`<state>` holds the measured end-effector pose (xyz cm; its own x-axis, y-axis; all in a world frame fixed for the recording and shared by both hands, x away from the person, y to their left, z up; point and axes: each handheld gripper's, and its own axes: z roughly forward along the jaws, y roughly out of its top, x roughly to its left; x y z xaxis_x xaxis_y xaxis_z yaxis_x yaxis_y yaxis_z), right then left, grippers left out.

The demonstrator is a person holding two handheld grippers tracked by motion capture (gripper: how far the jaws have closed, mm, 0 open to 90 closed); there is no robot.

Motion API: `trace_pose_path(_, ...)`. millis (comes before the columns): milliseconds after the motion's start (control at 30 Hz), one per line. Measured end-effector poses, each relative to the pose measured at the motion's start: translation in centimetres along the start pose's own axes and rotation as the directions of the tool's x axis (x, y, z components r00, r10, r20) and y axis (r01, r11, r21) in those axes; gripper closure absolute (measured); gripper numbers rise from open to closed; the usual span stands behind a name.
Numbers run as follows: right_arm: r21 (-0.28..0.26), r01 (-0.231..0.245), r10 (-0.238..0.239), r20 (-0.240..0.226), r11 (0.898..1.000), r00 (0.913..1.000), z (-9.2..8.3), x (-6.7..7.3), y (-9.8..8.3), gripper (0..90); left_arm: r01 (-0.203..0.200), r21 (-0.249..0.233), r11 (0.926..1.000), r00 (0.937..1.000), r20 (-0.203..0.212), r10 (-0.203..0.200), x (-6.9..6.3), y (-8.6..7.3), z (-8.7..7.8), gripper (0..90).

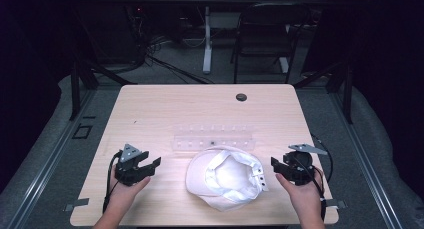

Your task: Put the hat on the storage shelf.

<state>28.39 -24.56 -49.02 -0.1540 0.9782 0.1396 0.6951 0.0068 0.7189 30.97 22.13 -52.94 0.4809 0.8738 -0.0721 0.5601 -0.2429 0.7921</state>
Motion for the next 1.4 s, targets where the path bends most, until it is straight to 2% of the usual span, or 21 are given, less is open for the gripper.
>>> trace_pose_path(167, 0.01, -0.026, 0.026, -0.017, 1.0, 0.9995, 0.0, -0.4, 0.0, 51.8, 0.0, 0.01, 0.9999, 1.0, 0.001, 0.0, -0.1, 0.1, 0.0, 44.8)
trace_pose_path(267, 0.015, -0.069, 0.07, -0.059, 0.997, 0.9958, -0.3, -0.8, 0.2, 51.7, -0.017, 0.012, 0.9998, 0.9998, -0.012, 0.018, -0.2, 0.2, -0.1, 43.8)
trace_pose_path(367, 0.01, -0.084, 0.084, -0.083, 0.996, 0.993, -0.6, -0.9, 0.4, 51.1, -0.015, 0.01, 0.9998, 0.9998, -0.013, 0.015, -0.2, 0.3, -0.2, 42.9)
trace_pose_path(467, 0.043, -0.153, 0.158, -0.168, 0.987, 0.9731, -1.2, -1.2, 1.1, 49.9, -0.013, 0.001, 0.9999, 0.9997, -0.02, 0.013, -0.3, 0.2, -0.3, 42.9)
trace_pose_path(500, 0.051, -0.166, 0.173, -0.2, 0.985, 0.9644, -1.3, -1.3, 1.2, 49.9, -0.018, 0.001, 0.9998, 0.9996, -0.021, 0.018, -0.3, 0.1, -0.3, 42.9)
trace_pose_path(533, 0.069, -0.17, 0.181, -0.209, 0.983, 0.9611, -1.3, -1.3, 1.3, 49.3, -0.016, -0.001, 0.9999, 0.9997, -0.02, 0.016, -0.3, 0.1, -0.3, 42.9)
trace_pose_path(633, 0.093, -0.169, 0.186, -0.227, 0.981, 0.956, -1.4, -1.4, 1.7, 48.3, -0.013, -0.001, 0.9999, 0.9998, -0.013, 0.013, -0.3, 0.1, -0.2, 43.1)
trace_pose_path(667, 0.124, -0.16, 0.186, -0.241, 0.979, 0.9526, -1.6, -1.4, 2.1, 47.6, -0.01, 0.002, 0.9999, 0.9999, -0.008, 0.01, -0.3, 0.1, 0.0, 43.2)
trace_pose_path(733, 0.139, -0.146, 0.177, -0.247, 0.979, 0.9527, -1.7, -1.4, 2.4, 46.4, -0.008, 0.011, 0.9999, 1.0, -0.005, 0.008, -0.2, 0.0, 0.2, 43.5)
trace_pose_path(833, 0.17, -0.147, 0.187, -0.252, 0.974, 0.9493, -1.7, -1.4, 2.6, 45.8, 0.006, 0.007, 1.0, 1.0, 0.001, -0.006, -0.2, -0.1, 0.3, 43.4)
trace_pose_path(867, 0.196, -0.156, 0.205, -0.262, 0.968, 0.943, -1.6, -1.5, 2.7, 45.8, 0.014, 0.002, 0.9999, 0.9999, 0.004, -0.014, -0.1, -0.2, 0.4, 43.4)
trace_pose_path(900, 0.196, -0.156, 0.205, -0.262, 0.968, 0.943, -1.6, -1.5, 2.7, 45.8, 0.014, 0.002, 0.9999, 0.9999, 0.004, -0.014, -0.1, -0.2, 0.4, 43.3)
trace_pose_path(933, 0.229, -0.161, 0.221, -0.269, 0.96, 0.9374, -1.5, -1.6, 2.8, 44.6, 0.025, -0.001, 0.9997, 0.9997, -0.006, -0.025, 0.0, -0.2, 0.4, 43.2)
trace_pose_path(1000, 0.242, -0.148, 0.212, -0.266, 0.959, 0.9403, -1.5, -1.5, 2.9, 43.7, 0.035, -0.008, 0.9993, 0.9994, -0.003, -0.035, 0.0, -0.2, 0.3, 42.6)
trace_pose_path(1067, 0.245, -0.125, 0.187, -0.249, 0.961, 0.9504, -1.5, -1.2, 3.0, 42.4, 0.035, -0.01, 0.9993, 0.9994, -0.007, -0.035, 0.0, -0.2, 0.3, 41.1)
trace_pose_path(1133, 0.255, -0.11, 0.174, -0.244, 0.961, 0.954, -1.4, -1.0, 3.1, 40.5, 0.032, -0.008, 0.9994, 0.9995, -0.005, -0.032, -0.1, -0.2, 0.4, 40.9)
trace_pose_path(1267, 0.3, -0.11, 0.186, -0.238, 0.947, 0.9531, -1.1, -0.6, 3.4, 37.6, 0.023, -0.001, 0.9997, 0.9997, -0.005, -0.023, -0.3, -0.2, 0.5, 40.8)
trace_pose_path(1400, 0.323, -0.091, 0.166, -0.212, 0.942, 0.9631, -0.8, -0.1, 3.8, 36.8, 0.015, 0.011, 0.9998, 0.9999, -0.005, -0.015, -0.5, -0.3, 0.7, 40.8)
